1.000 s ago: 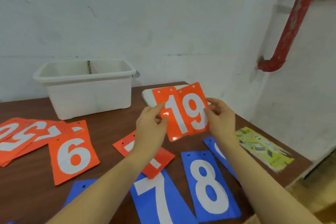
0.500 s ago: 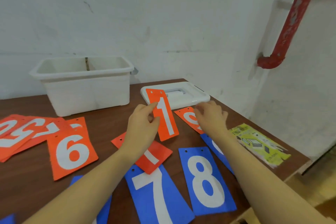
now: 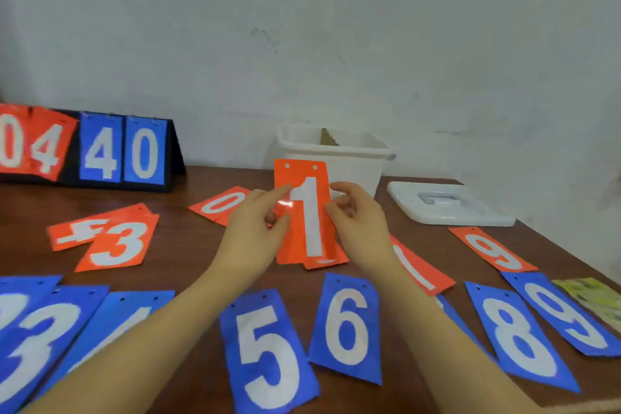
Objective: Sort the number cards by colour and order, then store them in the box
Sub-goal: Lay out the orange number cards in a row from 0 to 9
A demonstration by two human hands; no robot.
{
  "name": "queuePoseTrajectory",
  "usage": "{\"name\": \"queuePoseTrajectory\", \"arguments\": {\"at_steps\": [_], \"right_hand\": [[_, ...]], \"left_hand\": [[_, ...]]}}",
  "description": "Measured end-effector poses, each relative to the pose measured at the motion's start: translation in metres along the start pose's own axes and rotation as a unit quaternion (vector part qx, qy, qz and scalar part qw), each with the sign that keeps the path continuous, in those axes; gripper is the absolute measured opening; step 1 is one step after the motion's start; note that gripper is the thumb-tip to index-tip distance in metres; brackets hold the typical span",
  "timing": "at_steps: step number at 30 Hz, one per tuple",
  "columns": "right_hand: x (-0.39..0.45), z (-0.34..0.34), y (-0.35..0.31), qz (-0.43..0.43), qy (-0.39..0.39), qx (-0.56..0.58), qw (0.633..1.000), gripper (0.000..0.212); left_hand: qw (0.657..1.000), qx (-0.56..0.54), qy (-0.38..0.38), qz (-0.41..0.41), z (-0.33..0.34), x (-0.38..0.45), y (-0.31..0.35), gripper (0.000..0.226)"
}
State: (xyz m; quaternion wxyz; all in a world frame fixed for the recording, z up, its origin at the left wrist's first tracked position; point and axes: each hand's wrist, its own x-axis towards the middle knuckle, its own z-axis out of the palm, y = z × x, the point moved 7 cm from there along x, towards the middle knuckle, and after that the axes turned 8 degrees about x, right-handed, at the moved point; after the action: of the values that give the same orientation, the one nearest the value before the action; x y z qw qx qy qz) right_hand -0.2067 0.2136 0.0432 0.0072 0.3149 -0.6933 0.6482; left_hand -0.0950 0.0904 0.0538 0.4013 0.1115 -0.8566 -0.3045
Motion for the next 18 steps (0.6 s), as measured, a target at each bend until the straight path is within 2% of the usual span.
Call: {"name": "queuePoseTrajectory", "arguments": {"at_steps": [2, 4, 6, 7, 9, 10, 12, 14, 16, 18], "right_hand": [[0.01, 0.037, 0.008, 0.029, -0.047, -0.035, 0.998, 0.031], [0.022, 0.064, 0.024, 0.051, -0.09, -0.179, 0.979, 0.035], [0.027, 0.076, 0.05, 0.087, -0.132, -0.379, 0.912, 0.04], [0.026, 0.078, 0.063, 0.114, -0.148, -0.444, 0.876, 0.044], [0.019, 0.087, 0.081, 0.15, -0.192, -0.489, 0.837, 0.048], [0.016, 0.095, 0.085, 0.145, -0.216, -0.485, 0.835, 0.047], [0.015, 0.113, 0.082, 0.115, -0.249, -0.433, 0.859, 0.032], [0.018, 0.12, 0.074, 0.091, -0.229, -0.406, 0.88, 0.024], [0.023, 0.108, 0.07, 0.111, -0.152, -0.455, 0.87, 0.046], [0.021, 0.091, 0.073, 0.189, -0.094, -0.487, 0.847, 0.069]], "left_hand": [[0.999, 0.016, 0.021, -0.022, -0.031, 0.0, -0.025, 0.047], [0.998, 0.041, 0.031, -0.046, -0.055, 0.002, -0.05, 0.044], [0.995, 0.056, 0.034, -0.076, -0.07, 0.005, -0.076, 0.041], [0.994, 0.058, 0.03, -0.088, -0.075, 0.005, -0.087, 0.04], [0.992, 0.07, 0.014, -0.099, -0.079, 0.005, -0.104, 0.039], [0.992, 0.077, 0.005, -0.102, -0.079, 0.005, -0.109, 0.039], [0.99, 0.082, -0.011, -0.11, -0.079, 0.005, -0.117, 0.04], [0.99, 0.081, -0.018, -0.115, -0.08, 0.007, -0.123, 0.04], [0.989, 0.082, -0.02, -0.118, -0.081, 0.008, -0.127, 0.041], [0.989, 0.079, -0.024, -0.12, -0.081, 0.008, -0.129, 0.04]]}}
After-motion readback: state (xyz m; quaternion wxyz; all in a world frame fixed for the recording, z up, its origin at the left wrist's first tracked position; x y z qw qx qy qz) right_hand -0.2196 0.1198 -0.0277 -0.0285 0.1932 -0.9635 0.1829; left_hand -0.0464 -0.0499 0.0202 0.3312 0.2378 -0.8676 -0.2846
